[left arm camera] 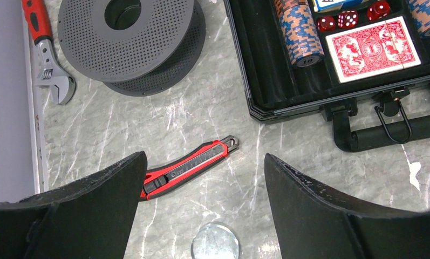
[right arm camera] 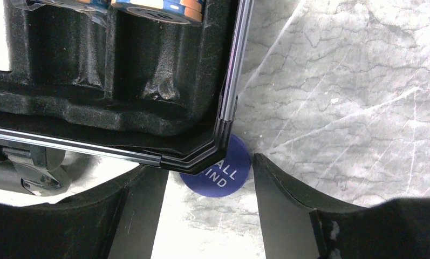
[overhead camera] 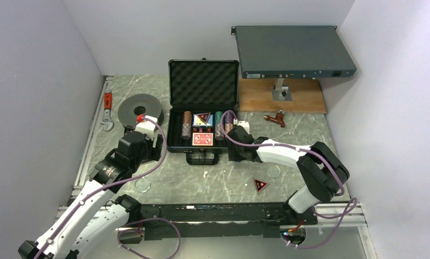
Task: Pack up texas hold em set
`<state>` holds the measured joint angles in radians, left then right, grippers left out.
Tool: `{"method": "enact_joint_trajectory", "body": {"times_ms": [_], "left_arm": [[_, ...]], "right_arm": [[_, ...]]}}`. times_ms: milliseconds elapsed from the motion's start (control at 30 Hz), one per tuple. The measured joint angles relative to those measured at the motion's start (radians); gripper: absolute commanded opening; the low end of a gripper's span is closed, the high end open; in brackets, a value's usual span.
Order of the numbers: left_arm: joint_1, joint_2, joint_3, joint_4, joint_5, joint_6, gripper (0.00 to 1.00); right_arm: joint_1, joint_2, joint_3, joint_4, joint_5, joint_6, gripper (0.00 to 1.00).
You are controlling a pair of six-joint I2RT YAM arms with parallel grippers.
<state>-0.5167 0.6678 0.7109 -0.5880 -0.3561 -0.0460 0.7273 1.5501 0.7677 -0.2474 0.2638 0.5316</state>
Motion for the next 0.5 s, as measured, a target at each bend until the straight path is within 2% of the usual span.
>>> {"method": "enact_joint_trajectory", "body": {"times_ms": [333,500], "left_arm": [[0.001,0.000,0.000,0.000,0.000,0.000,0.85],[0.001,0.000,0.000,0.000,0.000,0.000,0.85]], "right_arm": [[-0.002,-0.001,0.000,-0.006,0.002,0.018,0.59],[-0.002,-0.005,0.000,-0.022,0.009,0.032,0.55]]}}
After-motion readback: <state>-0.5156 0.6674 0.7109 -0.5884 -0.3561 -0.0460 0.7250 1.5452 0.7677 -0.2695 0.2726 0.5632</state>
